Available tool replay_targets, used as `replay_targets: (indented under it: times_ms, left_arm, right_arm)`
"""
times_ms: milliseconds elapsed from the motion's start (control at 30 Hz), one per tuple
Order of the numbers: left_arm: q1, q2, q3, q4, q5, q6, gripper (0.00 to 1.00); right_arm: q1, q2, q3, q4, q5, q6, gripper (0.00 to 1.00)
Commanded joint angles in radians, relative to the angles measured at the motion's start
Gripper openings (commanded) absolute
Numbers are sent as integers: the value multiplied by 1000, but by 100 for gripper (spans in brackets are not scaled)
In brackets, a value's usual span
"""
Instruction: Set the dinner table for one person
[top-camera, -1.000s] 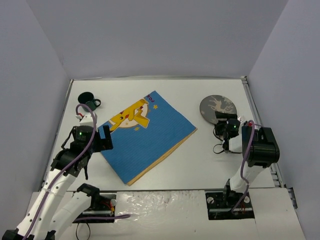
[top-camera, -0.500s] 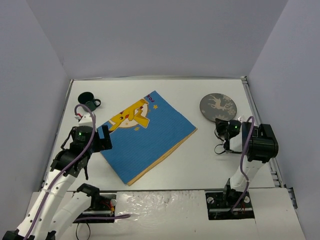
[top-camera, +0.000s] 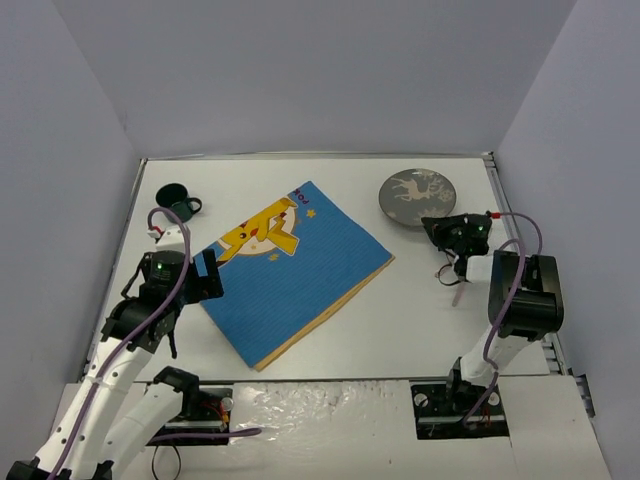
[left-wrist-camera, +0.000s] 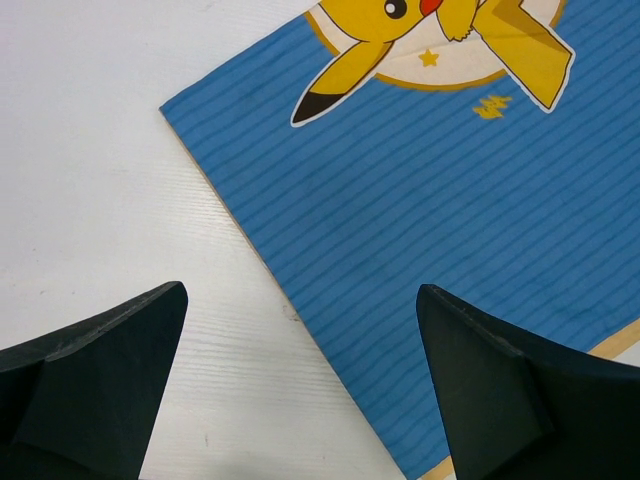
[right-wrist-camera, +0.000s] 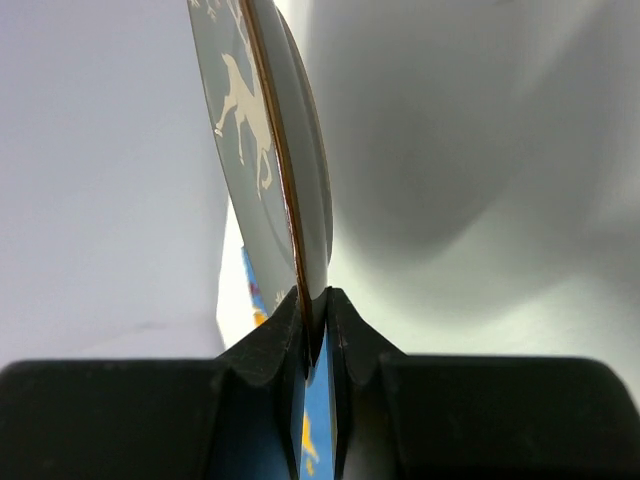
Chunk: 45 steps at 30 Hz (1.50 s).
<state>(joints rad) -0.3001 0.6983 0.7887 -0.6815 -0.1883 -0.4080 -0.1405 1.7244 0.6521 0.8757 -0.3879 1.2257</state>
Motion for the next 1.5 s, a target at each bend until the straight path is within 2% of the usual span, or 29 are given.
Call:
replay_targets:
  times_ms: [0,233,533,1000,1467]
  left_arm:
    - [15,7,15,50,-25,-5,97]
    - [42,12,14,53,-19,-5,97]
    - [62,12,14,50,-23,-6,97]
    - [79,17,14,53,-17,-3,97]
    - [81,21,15,51,-14,-3,97]
  right_arm:
    - [64,-104,176,105,-257,-67,0]
    - [307,-33,294,28,-402,-117,0]
    - [517,55,322,26,-437,-147,0]
    - [598,108,260,-25,-463,-185,0]
    - [628,164,177,49,-468,-169,0]
